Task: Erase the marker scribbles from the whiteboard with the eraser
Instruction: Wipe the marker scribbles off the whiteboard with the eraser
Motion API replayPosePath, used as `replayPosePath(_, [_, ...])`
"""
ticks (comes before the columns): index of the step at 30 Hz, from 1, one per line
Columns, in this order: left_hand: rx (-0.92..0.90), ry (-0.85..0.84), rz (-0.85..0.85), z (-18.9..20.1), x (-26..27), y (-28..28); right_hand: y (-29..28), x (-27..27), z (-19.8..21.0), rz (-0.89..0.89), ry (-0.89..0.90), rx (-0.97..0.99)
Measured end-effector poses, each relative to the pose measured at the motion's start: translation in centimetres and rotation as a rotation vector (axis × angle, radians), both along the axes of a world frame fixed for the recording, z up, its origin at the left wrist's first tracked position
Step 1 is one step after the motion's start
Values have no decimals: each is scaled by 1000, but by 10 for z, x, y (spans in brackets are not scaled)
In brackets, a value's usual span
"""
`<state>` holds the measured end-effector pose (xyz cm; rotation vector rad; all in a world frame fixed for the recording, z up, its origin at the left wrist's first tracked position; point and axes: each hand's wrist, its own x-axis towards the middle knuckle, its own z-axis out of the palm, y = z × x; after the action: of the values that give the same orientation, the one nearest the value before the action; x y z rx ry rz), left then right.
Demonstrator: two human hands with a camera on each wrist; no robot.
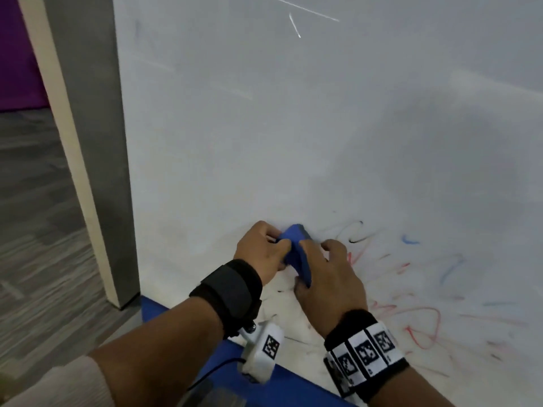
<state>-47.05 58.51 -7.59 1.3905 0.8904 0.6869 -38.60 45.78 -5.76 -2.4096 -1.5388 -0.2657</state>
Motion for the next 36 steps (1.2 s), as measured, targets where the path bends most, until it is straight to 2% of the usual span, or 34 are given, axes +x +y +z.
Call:
replayPosePath(2, [273,51,60,6,0,-3,-9,22,29,84,-186,44])
replayPosePath(5, [882,165,225,18,-7,13,-14,48,80,159,-388,223])
replayPosePath(7, [1119,266,272,21,-12,28,-12,56,91,187,-435,270])
replayPosePath(9, [1252,387,250,14,-17,40,-7,56,72,245,-436,189])
replayPosePath(13, [1361,572,180,-13,-32,51,-6,55,-23,331,-392,-150])
replayPosePath(15, [1397,614,175,-26,-40,56,-15,62,-40,332,-358,-220])
replayPosePath(19, [1421,633,151,-48,-54,71,-32,72,-10,214,-275,91])
replayPosePath(21, [1446,626,153,-58,-58,79,-24,62,-9,151,-235,186])
replayPosePath(23, [1459,630,149,-67,-60,84,-6,43,-38,153,-186,144])
replayPosePath(25, [1457,634,153,-71,-62,87,8,27,-91,192,-133,5])
replayPosePath(27, [1465,627,145,-73,-64,88,6,25,-139,168,-98,-83])
replayPosePath(28, [1467,619,138,-72,-64,87,0,26,-149,142,-63,-90])
replayPosePath(30, [1452,612,114,-70,-66,88,-10,26,-145,92,-15,30])
replayPosePath(33, [1435,618,98,-70,-67,89,-3,21,-122,3,-47,385])
replayPosePath(35, [1423,612,95,-72,-66,90,14,14,-127,-10,-31,421])
replayPosePath(36, [1421,609,96,-73,-66,90,23,9,-141,26,-8,349])
